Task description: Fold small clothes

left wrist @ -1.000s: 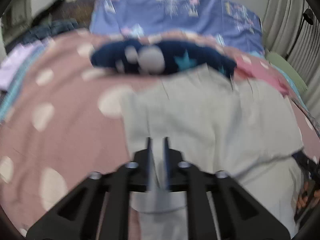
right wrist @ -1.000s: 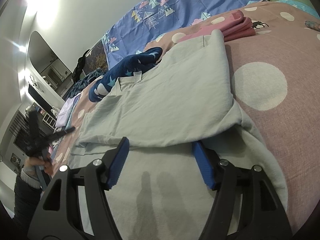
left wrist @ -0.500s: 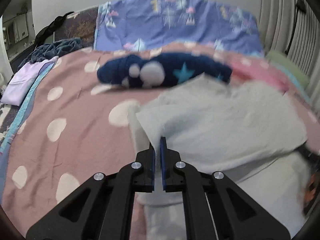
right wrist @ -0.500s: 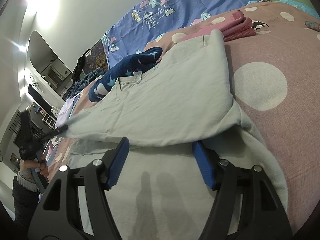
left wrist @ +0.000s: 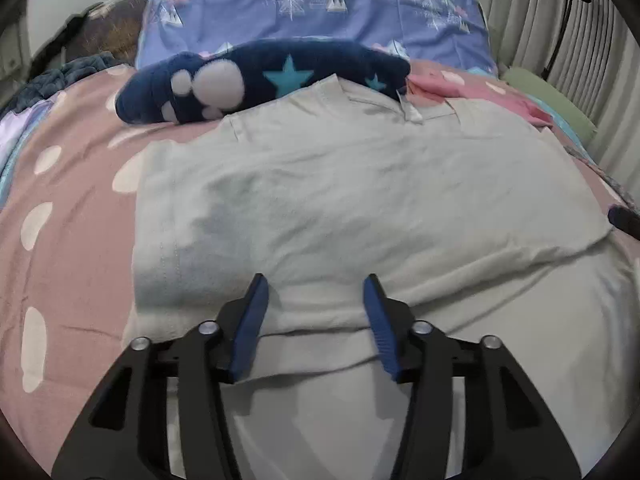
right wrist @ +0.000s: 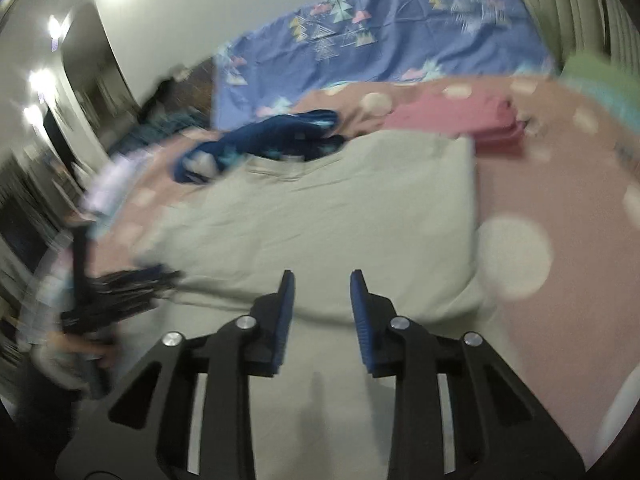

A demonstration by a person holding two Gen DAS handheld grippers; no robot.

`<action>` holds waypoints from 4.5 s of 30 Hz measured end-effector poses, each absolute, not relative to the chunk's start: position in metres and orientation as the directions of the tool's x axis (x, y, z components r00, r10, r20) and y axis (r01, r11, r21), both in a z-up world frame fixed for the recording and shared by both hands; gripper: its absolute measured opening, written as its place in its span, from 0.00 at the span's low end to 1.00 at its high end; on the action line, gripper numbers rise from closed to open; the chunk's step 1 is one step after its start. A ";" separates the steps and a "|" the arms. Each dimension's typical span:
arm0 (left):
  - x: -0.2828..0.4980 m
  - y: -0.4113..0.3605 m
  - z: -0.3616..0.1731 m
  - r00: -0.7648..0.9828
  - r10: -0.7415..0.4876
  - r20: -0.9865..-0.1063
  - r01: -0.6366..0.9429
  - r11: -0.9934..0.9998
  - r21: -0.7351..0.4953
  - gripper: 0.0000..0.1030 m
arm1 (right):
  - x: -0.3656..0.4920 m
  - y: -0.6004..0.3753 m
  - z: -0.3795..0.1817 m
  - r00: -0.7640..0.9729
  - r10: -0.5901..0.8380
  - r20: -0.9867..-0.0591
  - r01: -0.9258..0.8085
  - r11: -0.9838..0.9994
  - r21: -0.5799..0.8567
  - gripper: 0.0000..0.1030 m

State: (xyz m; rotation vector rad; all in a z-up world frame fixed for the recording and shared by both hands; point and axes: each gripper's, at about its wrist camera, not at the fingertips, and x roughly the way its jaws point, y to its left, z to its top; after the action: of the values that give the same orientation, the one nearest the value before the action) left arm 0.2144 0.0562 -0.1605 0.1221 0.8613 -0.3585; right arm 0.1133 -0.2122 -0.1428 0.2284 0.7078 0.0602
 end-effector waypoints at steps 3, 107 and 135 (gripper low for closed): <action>0.212 0.058 -0.156 0.592 -0.258 -0.763 0.344 0.938 -0.050 0.52 | 0.133 -0.235 -0.179 0.653 -0.070 -0.755 0.170 0.984 0.055 0.07; -0.070 0.208 -0.172 0.468 -0.550 -0.692 0.457 0.821 -0.343 0.47 | -0.184 -0.264 -0.206 0.603 0.440 -0.665 -0.030 0.846 0.533 0.39; -0.182 0.228 0.003 0.771 -0.610 -0.183 0.590 0.792 -0.156 0.00 | -0.263 -0.272 -0.049 0.883 0.424 -0.200 -0.304 0.843 0.444 0.03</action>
State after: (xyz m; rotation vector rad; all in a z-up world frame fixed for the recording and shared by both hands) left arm -0.1824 0.2281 0.0031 -0.0912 0.2295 -0.6511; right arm -0.2631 -0.2720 -0.0494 0.4153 0.2983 0.3907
